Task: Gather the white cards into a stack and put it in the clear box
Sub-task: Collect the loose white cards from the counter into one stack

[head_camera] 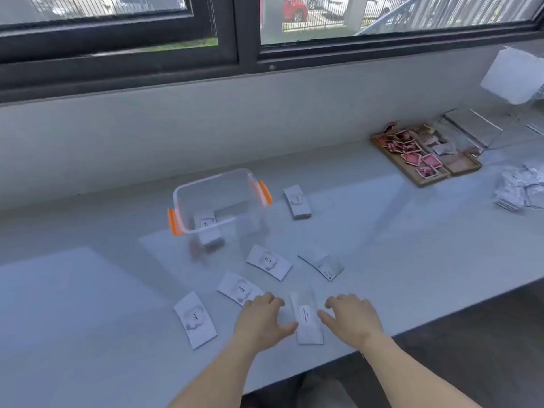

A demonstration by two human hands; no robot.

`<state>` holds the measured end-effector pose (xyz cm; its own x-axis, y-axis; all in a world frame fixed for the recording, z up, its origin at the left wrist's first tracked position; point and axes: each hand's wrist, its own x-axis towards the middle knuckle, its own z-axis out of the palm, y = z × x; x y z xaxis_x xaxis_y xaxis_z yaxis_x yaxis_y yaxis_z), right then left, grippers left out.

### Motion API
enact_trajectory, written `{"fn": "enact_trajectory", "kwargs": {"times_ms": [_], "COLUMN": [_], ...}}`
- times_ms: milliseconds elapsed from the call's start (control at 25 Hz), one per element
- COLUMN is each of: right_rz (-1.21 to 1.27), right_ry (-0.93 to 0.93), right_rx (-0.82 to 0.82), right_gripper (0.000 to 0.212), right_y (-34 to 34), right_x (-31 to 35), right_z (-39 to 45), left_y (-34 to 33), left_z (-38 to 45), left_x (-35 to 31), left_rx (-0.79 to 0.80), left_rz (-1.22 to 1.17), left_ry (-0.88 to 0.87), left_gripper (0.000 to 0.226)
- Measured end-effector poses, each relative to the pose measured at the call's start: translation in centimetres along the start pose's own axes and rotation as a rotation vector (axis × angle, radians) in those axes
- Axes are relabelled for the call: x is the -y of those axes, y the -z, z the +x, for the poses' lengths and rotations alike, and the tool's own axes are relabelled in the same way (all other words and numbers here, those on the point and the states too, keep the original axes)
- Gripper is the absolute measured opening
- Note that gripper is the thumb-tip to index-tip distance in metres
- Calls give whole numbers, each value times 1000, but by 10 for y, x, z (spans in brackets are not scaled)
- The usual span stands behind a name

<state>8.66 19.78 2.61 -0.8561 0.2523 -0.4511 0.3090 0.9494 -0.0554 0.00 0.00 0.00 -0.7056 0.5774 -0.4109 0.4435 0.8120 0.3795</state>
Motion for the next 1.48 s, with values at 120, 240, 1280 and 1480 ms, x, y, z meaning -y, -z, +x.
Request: {"fn": "enact_trajectory", "kwargs": {"times_ms": [120, 240, 1280, 1480], "right_rz": [-1, -30, 395, 605], "right_ry": [-1, 20, 83, 157], "right_rx": [1, 30, 114, 256], "right_gripper": [46, 44, 48, 35], "right_y": [0, 6, 41, 46], "right_x": [-13, -25, -57, -79], "right_z": [11, 27, 131, 124], "left_y": [-2, -3, 12, 30], "left_z": [13, 24, 77, 83], "left_x": [-8, -15, -56, -51], "left_rx": [-11, -12, 129, -16], "left_rz": [78, 117, -7, -662], "left_ry": [0, 7, 83, 252], "left_gripper": [71, 67, 29, 14]}}
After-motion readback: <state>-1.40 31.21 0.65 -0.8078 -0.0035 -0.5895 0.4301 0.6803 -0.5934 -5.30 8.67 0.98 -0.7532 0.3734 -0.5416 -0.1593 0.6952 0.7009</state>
